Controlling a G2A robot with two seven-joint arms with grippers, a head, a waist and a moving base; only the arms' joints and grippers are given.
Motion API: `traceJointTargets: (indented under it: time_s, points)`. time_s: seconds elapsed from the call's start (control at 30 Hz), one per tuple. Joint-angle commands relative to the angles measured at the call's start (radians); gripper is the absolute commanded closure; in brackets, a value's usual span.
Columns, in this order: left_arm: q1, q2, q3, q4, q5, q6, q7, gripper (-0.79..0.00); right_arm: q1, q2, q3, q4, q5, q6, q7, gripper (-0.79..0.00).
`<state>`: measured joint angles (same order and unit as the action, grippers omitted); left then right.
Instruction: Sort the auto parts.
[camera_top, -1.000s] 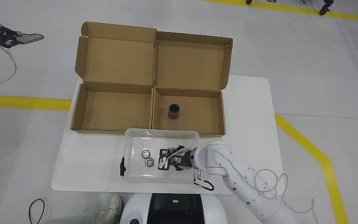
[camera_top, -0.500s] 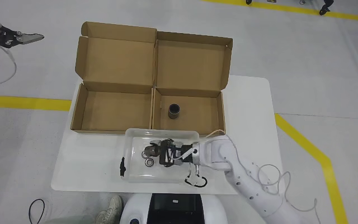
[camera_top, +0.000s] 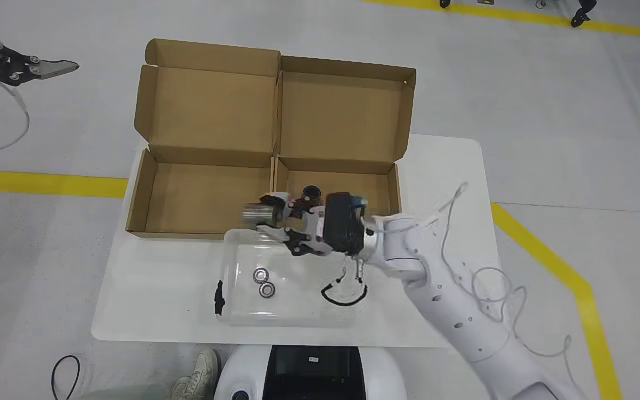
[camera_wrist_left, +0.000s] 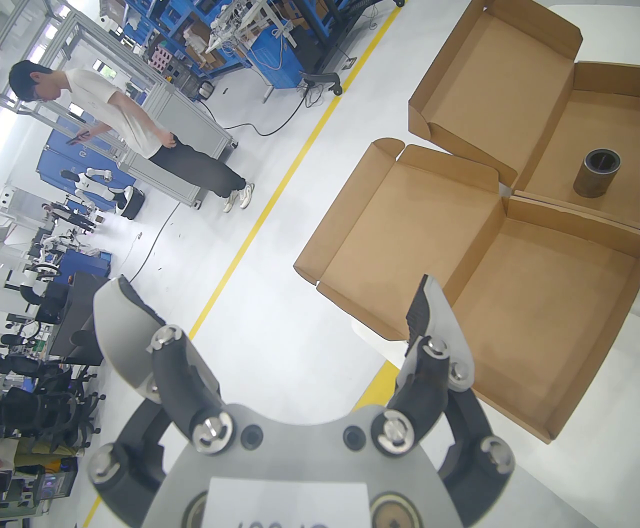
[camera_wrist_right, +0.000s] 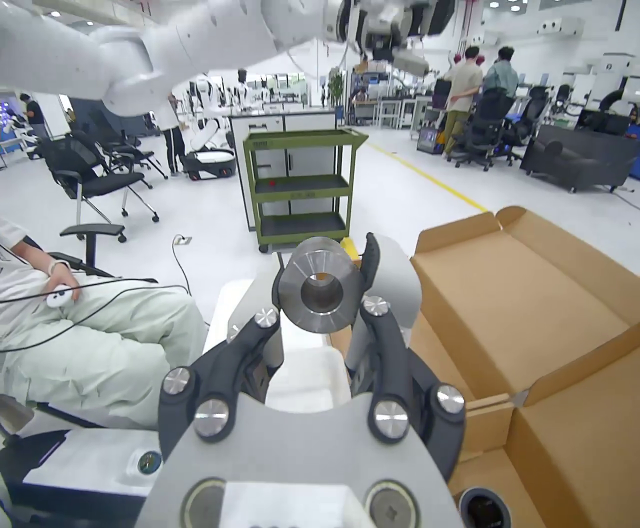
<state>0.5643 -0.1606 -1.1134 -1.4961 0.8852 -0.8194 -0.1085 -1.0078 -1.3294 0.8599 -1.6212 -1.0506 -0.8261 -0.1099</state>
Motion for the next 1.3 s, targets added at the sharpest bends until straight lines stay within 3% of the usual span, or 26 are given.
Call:
traceJointTargets:
  time_s: [0.0, 0.67, 1.27]
  points:
    - [0.000, 0.000, 0.000, 0.000, 0.000, 0.000, 0.000, -0.785, 0.024, -0.005, 0.003, 0.000, 0.012, 0.001, -0.023, 0.000]
    - [0.000, 0.000, 0.000, 0.000, 0.000, 0.000, 0.000, -0.785, 0.169, -0.038, 0.091, -0.030, 0.242, -0.006, -0.153, 0.000]
    - [0.000, 0.000, 0.000, 0.000, 0.000, 0.000, 0.000, -0.785, 0.158, -0.033, 0.199, -0.140, 0.217, 0.040, -0.108, 0.000]
